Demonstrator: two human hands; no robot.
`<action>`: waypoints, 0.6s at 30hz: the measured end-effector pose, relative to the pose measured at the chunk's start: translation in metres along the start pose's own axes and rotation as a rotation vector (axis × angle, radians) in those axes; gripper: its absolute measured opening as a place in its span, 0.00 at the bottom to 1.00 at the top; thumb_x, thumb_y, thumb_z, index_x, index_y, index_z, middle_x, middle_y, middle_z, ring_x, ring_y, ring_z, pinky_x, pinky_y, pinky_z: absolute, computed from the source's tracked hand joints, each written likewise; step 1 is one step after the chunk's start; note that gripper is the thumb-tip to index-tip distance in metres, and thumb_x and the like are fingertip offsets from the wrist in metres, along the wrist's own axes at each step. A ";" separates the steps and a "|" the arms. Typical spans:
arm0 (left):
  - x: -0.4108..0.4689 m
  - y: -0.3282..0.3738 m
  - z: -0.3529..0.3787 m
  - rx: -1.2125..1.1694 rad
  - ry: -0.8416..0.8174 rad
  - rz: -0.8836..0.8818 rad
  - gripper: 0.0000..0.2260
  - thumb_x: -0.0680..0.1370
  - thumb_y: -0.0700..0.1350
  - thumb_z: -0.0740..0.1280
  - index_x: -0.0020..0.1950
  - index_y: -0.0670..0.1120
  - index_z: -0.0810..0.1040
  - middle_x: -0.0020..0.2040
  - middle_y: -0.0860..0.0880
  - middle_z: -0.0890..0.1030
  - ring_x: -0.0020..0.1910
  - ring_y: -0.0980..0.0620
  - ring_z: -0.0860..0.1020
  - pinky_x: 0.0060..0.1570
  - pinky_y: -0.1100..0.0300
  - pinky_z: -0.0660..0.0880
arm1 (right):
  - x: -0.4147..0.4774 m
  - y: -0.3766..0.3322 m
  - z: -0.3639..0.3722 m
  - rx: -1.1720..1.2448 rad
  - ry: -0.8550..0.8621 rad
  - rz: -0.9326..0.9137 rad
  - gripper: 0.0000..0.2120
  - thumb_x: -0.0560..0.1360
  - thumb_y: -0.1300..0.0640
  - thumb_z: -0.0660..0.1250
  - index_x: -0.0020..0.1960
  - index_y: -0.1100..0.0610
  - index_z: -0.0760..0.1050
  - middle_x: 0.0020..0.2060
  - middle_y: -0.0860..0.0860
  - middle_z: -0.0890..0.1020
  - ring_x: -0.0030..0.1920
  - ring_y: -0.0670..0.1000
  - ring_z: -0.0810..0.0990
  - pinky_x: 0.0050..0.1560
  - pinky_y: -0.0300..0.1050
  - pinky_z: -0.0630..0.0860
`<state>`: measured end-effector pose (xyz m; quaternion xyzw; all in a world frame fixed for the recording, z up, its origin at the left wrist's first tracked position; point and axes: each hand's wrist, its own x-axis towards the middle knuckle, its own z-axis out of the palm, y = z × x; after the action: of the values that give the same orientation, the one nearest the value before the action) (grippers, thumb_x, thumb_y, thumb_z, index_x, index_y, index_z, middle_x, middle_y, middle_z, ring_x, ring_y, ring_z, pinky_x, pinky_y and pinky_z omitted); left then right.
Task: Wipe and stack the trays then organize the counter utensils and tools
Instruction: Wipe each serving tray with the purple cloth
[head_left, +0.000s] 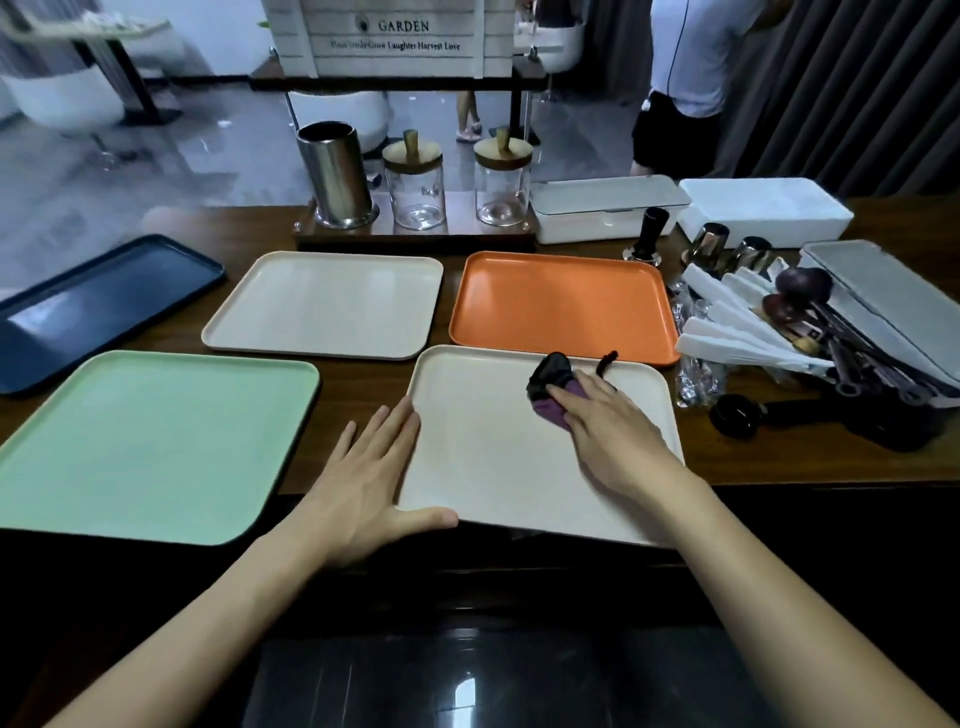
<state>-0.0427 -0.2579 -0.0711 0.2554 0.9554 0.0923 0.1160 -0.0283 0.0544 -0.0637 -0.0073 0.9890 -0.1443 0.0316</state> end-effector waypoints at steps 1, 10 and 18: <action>0.000 0.000 -0.001 0.010 -0.008 -0.005 0.60 0.63 0.86 0.49 0.83 0.52 0.36 0.81 0.56 0.32 0.80 0.55 0.32 0.80 0.47 0.37 | -0.009 0.000 0.000 -0.006 -0.010 -0.001 0.23 0.85 0.55 0.52 0.80 0.46 0.59 0.81 0.54 0.56 0.80 0.54 0.52 0.78 0.51 0.53; -0.001 0.001 -0.005 0.001 -0.027 -0.007 0.57 0.64 0.85 0.52 0.82 0.57 0.35 0.81 0.57 0.32 0.81 0.54 0.35 0.80 0.47 0.38 | -0.053 -0.051 0.017 0.119 -0.060 -0.262 0.22 0.84 0.54 0.57 0.77 0.44 0.65 0.80 0.50 0.58 0.80 0.52 0.54 0.78 0.46 0.51; -0.025 0.010 0.000 -0.242 0.150 -0.056 0.57 0.68 0.78 0.65 0.82 0.57 0.35 0.83 0.57 0.43 0.81 0.59 0.43 0.81 0.52 0.45 | -0.035 -0.083 -0.004 0.278 0.014 -0.184 0.21 0.84 0.53 0.59 0.75 0.39 0.67 0.79 0.44 0.61 0.77 0.48 0.62 0.70 0.45 0.65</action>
<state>-0.0174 -0.2624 -0.0643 0.2052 0.9500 0.2225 0.0765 0.0069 -0.0235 -0.0337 -0.0922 0.9549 -0.2822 0.0119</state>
